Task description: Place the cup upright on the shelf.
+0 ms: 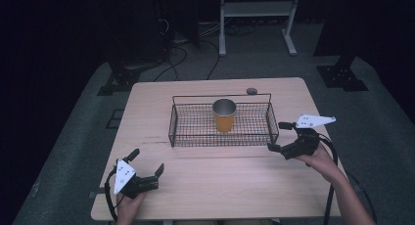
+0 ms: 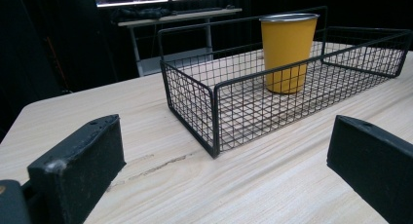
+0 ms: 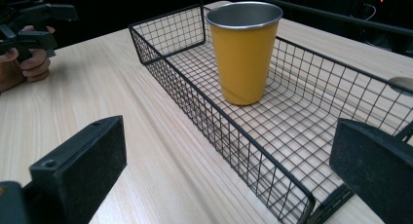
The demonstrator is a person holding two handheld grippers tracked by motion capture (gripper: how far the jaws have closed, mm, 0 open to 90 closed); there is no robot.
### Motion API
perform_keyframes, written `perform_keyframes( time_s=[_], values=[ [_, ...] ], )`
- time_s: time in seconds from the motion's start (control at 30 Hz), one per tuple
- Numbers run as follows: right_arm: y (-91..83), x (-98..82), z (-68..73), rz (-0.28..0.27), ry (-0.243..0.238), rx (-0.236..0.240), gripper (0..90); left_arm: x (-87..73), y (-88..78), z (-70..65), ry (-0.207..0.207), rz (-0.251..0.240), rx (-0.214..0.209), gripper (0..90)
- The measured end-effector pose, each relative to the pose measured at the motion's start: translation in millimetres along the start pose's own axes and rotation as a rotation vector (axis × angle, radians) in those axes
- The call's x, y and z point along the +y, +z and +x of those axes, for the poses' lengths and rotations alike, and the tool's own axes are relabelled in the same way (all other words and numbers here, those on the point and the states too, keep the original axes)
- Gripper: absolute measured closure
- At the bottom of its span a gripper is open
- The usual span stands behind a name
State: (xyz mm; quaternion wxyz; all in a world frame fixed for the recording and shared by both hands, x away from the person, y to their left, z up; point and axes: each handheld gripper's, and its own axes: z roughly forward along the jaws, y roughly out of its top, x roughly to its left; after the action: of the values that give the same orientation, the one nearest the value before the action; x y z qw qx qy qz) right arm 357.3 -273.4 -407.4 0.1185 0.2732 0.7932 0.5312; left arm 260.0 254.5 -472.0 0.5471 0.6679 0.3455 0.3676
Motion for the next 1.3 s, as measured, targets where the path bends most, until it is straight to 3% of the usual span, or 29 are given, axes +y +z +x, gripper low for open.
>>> perform_keyframes(
  time_s=[1.07,1.3],
  values=[
    [-16.6,-35.9,13.1,-0.002,0.019,-0.016,0.0,0.1,0.7,0.1,-0.001,0.002,0.000,0.0],
    [-20.4,-50.4,19.9,-0.014,0.037,-0.026,0.0,0.1,0.8,0.1,0.000,0.002,0.000,0.0]
  ],
)
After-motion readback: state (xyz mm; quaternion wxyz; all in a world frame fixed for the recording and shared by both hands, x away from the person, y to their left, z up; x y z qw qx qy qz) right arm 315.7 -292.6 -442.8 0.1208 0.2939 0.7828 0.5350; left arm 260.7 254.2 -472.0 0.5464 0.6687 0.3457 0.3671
